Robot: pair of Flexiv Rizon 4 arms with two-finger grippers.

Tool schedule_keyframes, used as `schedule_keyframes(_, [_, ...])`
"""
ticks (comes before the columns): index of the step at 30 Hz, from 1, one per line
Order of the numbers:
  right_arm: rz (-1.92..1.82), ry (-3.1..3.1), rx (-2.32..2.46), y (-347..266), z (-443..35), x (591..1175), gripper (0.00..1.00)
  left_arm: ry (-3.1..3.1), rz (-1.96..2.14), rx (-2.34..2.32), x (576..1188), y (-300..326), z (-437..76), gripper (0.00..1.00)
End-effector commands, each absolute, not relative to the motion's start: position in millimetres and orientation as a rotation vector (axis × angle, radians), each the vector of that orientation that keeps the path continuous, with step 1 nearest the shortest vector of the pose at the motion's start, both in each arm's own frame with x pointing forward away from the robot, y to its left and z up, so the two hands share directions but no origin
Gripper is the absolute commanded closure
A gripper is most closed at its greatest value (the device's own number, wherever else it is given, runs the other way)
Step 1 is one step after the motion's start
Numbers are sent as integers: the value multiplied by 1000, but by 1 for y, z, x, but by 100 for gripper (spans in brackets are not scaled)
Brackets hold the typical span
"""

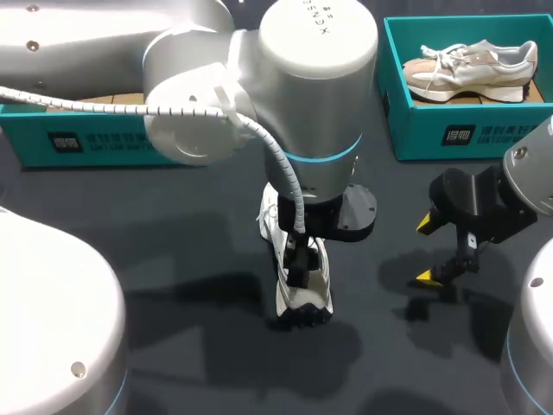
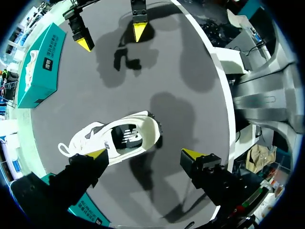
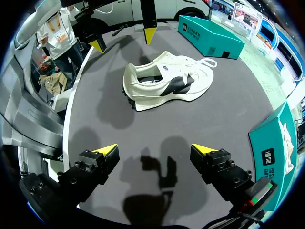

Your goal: Take the shoe out of the shoebox, open the shoe tongue, remove and reinsert the insole, then place the shoe into the shoebox

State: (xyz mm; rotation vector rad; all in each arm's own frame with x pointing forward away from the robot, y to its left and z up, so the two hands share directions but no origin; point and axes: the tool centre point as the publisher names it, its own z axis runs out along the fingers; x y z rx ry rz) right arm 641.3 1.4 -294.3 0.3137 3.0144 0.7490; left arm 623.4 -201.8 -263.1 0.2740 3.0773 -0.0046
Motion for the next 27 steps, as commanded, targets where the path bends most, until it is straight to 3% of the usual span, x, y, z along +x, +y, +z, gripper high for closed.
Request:
schedule_keyframes(1, [745, 3012, 315, 2, -295, 640, 0, 3092, -30, 242, 622, -207, -288, 0])
schedule_keyframes(27, [745, 3012, 315, 2, -295, 640, 0, 3141, -48, -51, 600, -218, -350, 0])
